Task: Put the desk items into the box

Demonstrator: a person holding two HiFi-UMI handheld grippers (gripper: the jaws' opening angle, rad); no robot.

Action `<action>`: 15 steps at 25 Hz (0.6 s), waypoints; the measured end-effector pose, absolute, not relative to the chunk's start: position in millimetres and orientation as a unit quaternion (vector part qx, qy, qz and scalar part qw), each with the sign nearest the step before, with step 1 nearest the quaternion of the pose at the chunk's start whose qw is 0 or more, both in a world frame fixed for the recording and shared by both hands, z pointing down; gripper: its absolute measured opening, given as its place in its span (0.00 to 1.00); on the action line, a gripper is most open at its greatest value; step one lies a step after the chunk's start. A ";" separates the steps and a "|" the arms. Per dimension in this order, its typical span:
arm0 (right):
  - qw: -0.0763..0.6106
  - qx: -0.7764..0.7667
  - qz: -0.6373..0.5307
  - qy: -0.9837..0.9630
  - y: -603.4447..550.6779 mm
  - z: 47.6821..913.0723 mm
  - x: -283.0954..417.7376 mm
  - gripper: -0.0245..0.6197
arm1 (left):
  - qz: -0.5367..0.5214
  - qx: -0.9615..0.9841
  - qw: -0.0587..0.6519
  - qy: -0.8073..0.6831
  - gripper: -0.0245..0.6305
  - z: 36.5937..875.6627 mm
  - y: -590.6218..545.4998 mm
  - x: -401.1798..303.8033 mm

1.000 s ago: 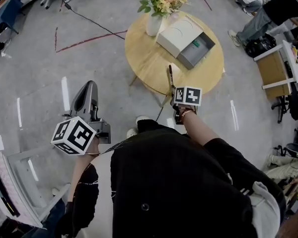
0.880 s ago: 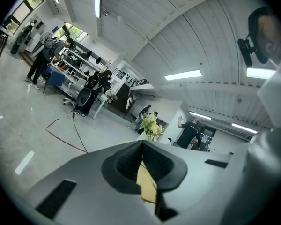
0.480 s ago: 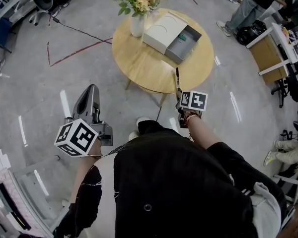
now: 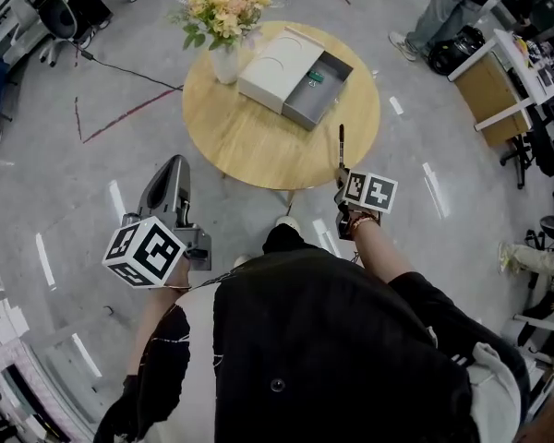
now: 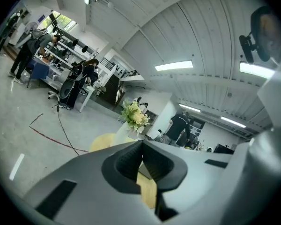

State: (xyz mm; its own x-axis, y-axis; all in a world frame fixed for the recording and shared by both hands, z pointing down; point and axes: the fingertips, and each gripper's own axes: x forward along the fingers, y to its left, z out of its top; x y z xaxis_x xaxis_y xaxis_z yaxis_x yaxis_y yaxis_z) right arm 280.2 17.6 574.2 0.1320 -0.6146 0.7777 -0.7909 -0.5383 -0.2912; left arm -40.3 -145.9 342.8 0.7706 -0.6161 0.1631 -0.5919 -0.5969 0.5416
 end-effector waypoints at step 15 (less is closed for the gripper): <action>0.062 0.771 0.458 -0.439 -12.4 573.0 418.1 0.13 | 0.001 0.909 0.298 -0.293 0.05 350.4 -198.3 113.8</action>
